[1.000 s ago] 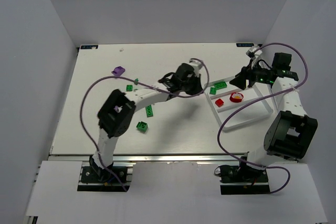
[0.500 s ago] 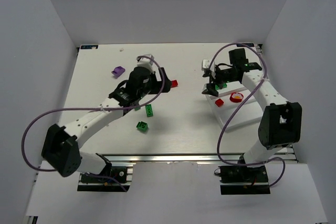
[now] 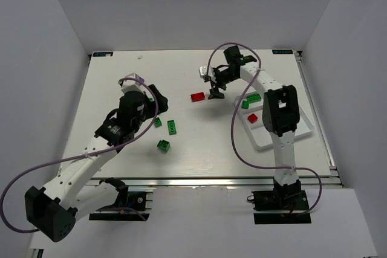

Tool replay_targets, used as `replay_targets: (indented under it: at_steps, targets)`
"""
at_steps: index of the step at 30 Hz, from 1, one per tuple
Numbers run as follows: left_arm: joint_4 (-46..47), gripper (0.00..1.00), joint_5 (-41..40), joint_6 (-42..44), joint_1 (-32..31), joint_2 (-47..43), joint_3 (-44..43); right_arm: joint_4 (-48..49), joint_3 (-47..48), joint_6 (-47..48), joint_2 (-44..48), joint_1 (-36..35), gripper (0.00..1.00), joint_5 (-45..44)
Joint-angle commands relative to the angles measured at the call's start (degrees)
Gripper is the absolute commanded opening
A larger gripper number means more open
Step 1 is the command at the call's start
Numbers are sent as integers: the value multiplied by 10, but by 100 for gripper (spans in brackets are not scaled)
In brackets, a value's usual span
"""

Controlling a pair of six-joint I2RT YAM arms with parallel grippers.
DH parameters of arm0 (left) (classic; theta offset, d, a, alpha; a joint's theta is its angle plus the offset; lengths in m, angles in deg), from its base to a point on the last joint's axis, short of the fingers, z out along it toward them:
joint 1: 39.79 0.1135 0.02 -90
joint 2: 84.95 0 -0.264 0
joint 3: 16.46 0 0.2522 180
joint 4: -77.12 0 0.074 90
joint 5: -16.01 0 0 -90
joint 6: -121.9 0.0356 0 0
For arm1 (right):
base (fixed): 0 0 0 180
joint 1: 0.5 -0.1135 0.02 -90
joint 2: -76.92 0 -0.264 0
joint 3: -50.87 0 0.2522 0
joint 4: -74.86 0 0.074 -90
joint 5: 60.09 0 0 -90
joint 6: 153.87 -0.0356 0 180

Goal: Sort the legos into containers by color

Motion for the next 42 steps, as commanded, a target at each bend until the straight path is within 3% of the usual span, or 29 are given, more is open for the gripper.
replay_targets:
  at_steps: [1, 10, 24, 27, 31, 35, 42]
  targets:
    - [-39, 98, -36, -25, 5, -36, 19, -39, 49, 15, -27, -31, 89, -11]
    - [-69, 98, -72, -36, 7, -64, 25, 34, 112, -129, -107, -54, 86, -63]
    - [-75, 98, -78, -44, 9, -60, 30, 43, 116, -129, -143, -56, 78, -72]
    - [-74, 98, -76, -43, 10, -57, 29, 43, 116, -130, -146, -57, 71, -72]
    - [-69, 98, -73, -44, 11, -56, 30, 30, 116, -123, -148, -57, 52, -71]
    - [-67, 98, -69, -46, 12, -56, 32, 10, 116, -112, -145, -57, 40, -58]
    - [-49, 98, -64, -48, 12, -55, 37, -19, 91, -91, -72, -56, 20, -30]
